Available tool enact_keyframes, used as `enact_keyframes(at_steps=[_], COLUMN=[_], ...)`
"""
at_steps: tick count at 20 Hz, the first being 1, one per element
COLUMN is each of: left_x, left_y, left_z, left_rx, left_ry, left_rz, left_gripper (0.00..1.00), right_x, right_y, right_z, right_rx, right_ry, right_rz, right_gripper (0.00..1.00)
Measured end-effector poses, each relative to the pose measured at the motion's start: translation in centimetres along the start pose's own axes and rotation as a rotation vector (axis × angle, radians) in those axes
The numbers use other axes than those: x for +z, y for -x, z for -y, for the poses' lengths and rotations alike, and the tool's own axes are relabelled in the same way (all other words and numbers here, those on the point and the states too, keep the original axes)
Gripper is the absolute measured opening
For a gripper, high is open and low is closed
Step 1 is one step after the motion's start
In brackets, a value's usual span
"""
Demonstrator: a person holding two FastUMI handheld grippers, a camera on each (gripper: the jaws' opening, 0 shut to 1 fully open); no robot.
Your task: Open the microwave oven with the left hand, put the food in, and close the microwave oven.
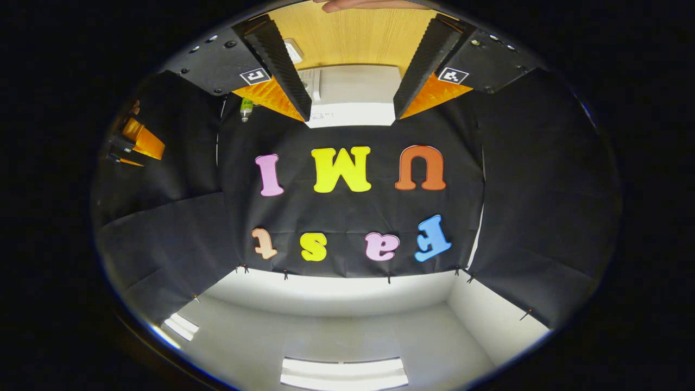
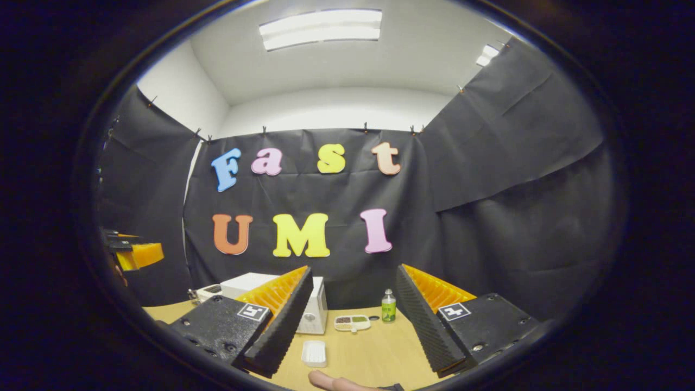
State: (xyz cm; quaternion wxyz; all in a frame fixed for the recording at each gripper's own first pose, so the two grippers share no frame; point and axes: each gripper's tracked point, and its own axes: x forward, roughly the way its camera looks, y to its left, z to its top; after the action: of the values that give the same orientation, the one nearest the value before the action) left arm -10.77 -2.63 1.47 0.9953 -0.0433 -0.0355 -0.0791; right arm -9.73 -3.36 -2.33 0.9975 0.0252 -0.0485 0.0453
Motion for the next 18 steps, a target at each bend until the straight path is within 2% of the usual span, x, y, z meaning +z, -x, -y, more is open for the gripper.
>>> enact_keyframes(at_steps=[3, 5, 6, 7, 8, 10, 11, 12, 13, 17, 18], left_x=[0.0, 0.0, 0.0, -0.1, -0.3, -0.6, -0.7, -0.9, -0.9, -0.8, -0.8], left_y=[0.4, 0.3, 0.3, 0.2, 0.1, -0.1, -0.2, -0.3, -0.3, -0.4, -0.4], left_z=[0.4, 0.7, 0.9, 1.1, 1.2, 0.9, 0.7, 0.7, 0.7, 0.2, 0.4], left_rx=[-0.007, -0.015, -0.022, -0.029, -0.032, -0.023, -0.017, -0.015, -0.014, 0.0, -0.005], left_ry=[-0.017, -0.02, -0.015, -0.01, -0.007, -0.009, -0.008, -0.003, 0.004, 0.013, 0.015], left_rz=[0.001, 0.002, 0.004, 0.001, -0.005, -0.018, -0.021, -0.025, -0.027, -0.022, -0.023], left_gripper=[0.95, 0.95, 0.95, 0.95, 0.95, 0.95, 0.86, 0.86, 0.86, 0.86, 0.86], right_x=[-1.3, -0.9, -0.7, -0.5, -0.4, -0.3, -0.1, -0.2, -0.1, 0.1, 0.1], right_y=[-0.4, -0.4, -0.4, -0.4, -0.2, 0.1, 0.2, 0.2, 0.3, 0.3, 0.5], right_z=[-0.8, 0.0, 0.4, 0.8, 0.9, 1.0, 0.9, 0.9, 0.9, 1.0, 1.0], right_rx=[0.025, 0.008, -0.008, -0.023, -0.034, -0.04, -0.035, -0.03, -0.029, -0.03, -0.028], right_ry=[-0.017, -0.018, -0.011, -0.004, 0.002, 0.008, 0.009, 0.008, 0.006, -0.002, -0.003], right_rz=[-0.053, -0.044, -0.034, -0.027, -0.02, -0.015, -0.01, -0.009, -0.006, 0.005, 0.005], right_gripper=[0.98, 0.98, 0.91, 0.91, 0.98, 0.98, 0.98, 0.91, 0.98, 0.98, 0.91])
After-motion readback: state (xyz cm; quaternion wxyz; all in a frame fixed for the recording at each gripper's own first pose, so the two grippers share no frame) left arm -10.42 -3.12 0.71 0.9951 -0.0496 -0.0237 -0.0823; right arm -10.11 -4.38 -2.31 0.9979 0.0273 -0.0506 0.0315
